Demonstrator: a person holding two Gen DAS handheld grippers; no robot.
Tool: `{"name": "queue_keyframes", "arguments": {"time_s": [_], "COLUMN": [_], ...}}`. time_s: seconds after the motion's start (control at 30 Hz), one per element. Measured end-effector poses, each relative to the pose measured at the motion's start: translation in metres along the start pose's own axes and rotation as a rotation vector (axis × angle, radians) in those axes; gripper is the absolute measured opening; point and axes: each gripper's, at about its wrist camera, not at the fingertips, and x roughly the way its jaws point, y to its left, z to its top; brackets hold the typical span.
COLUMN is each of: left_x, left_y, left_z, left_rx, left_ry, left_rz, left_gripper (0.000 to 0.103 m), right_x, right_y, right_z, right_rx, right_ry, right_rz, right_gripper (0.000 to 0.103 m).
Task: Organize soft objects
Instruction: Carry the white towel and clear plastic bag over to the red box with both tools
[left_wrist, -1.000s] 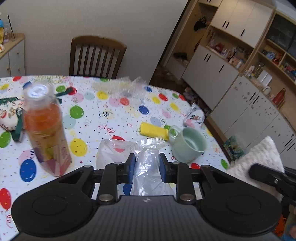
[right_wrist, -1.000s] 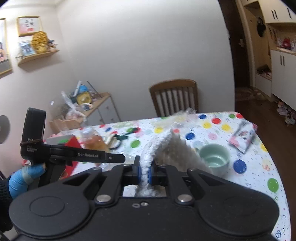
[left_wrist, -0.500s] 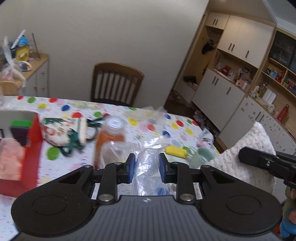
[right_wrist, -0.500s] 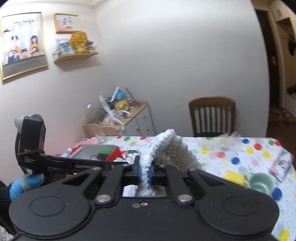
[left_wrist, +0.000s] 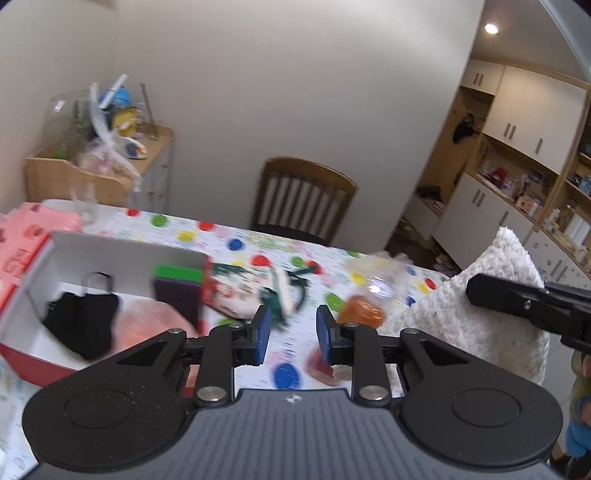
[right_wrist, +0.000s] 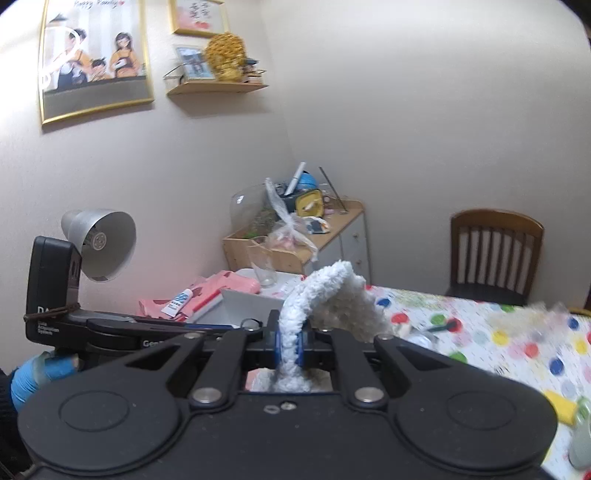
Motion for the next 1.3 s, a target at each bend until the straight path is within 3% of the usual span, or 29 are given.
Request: {"name": "queue_keyframes", "arguments": {"time_s": [0.13, 0.27, 0.5, 0.53, 0.6, 0.63, 0.67, 0.93, 1.07, 1.2, 1.3], "left_x": [-0.01, 0.007, 0.023, 0.026, 0.032, 0.035, 0.038, 0.058, 0.065, 0.073, 0.079], "left_y": [0.033, 0.057, 0.062, 0.062, 0.06, 0.06, 0.06, 0.057, 0.052, 0.051, 0.054], "left_z": [0.008, 0.0, -0.049, -0.056, -0.069, -0.075, -0.08, -0.12, -0.142, -0.152, -0.155], "left_rx": [0.008, 0.052, 0.143, 0.156, 0.178, 0.188, 0.197, 0.296, 0.374, 0.389, 0.382], "left_ry": [-0.015, 0.125, 0.243, 0.262, 0.3, 0.318, 0.336, 0.445, 0.437, 0.435, 0.439], "left_rz": [0.044, -0.016, -0.075, -0.08, -0.085, -0.087, -0.088, -0.135, -0.083, -0.057, -0.023], "left_gripper": [0.026, 0.026, 0.028, 0.033, 0.061, 0.082, 0.085, 0.085, 0.085, 0.084, 0.06], "right_x": [0.022, 0.032, 0.028, 0.027, 0.023, 0.021, 0.019, 0.006, 0.002, 0.0, -0.001], "right_y": [0.014, 0.025, 0.024, 0.024, 0.022, 0.02, 0.019, 0.005, 0.0, 0.0, 0.0], "right_z": [0.008, 0.008, -0.004, -0.005, -0.009, -0.011, -0.013, -0.028, -0.032, -0.034, -0.035], "right_rx": [-0.019, -0.029, -0.006, -0.001, 0.005, 0.009, 0.012, 0.043, 0.055, 0.058, 0.052], "right_ry": [0.007, 0.015, 0.046, 0.05, 0.054, 0.058, 0.061, 0.088, 0.097, 0.1, 0.102], "right_rz": [-0.001, -0.007, -0.029, -0.033, -0.041, -0.044, -0.047, -0.071, -0.074, -0.074, -0.074], "right_gripper": [0.007, 0.007, 0.007, 0.007, 0.007, 0.007, 0.007, 0.007, 0.007, 0.007, 0.007]}}
